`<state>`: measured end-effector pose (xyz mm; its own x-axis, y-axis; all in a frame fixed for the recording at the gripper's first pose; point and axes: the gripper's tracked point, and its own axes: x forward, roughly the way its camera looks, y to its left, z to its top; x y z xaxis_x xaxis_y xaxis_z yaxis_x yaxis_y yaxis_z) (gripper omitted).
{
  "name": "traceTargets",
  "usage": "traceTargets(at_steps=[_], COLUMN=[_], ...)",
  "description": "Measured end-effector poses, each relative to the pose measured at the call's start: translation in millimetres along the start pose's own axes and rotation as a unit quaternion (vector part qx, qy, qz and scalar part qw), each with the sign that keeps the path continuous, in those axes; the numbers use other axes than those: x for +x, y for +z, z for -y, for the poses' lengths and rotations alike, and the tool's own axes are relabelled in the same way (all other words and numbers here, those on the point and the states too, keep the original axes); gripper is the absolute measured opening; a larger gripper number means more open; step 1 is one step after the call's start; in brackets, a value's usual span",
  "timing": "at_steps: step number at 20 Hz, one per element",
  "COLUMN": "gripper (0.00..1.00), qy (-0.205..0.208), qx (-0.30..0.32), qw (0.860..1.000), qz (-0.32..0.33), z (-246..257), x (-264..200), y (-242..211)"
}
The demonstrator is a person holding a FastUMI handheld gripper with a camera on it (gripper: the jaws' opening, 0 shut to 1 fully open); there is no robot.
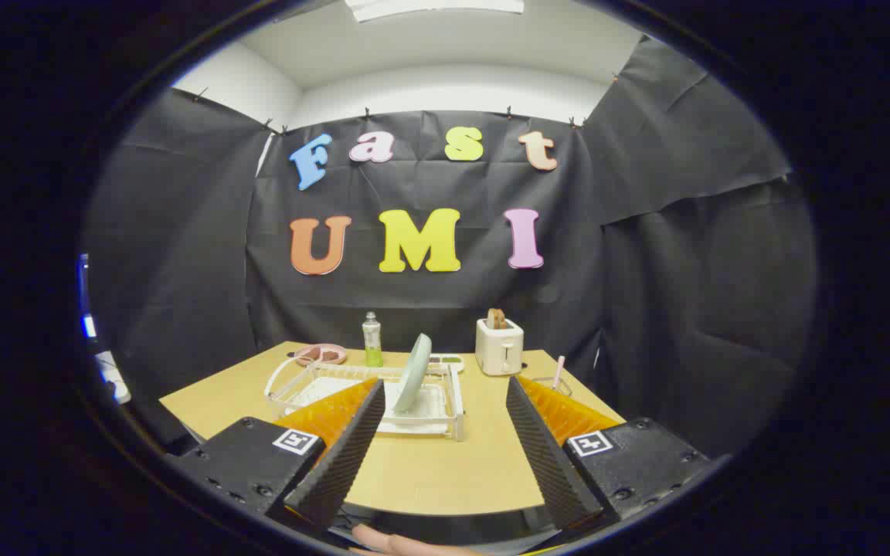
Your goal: Take the plate from the dish rack, then take the spoon from the basket and place it into the plate.
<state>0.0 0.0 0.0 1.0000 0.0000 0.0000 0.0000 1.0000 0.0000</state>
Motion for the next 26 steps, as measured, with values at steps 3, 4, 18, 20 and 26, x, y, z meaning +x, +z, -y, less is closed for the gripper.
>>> traceTargets(at_steps=[3, 4, 18, 20, 26], gripper=[1.0, 1.0, 1.0, 1.0, 1.0], qy=[0.011, 0.01, 0.066, 0.057, 0.036], qx=[0.006, 0.005, -0.003, -0.02, -0.062], qw=[1.0, 1.0, 0.997, 0.997, 0.993], qz=[-0.004, -0.005, -0.032, -0.039, -0.095], z=[-3, -2, -28, -27, -45], x=[-2, -1, 25, 45, 128], y=[-2, -2, 13, 30, 60])
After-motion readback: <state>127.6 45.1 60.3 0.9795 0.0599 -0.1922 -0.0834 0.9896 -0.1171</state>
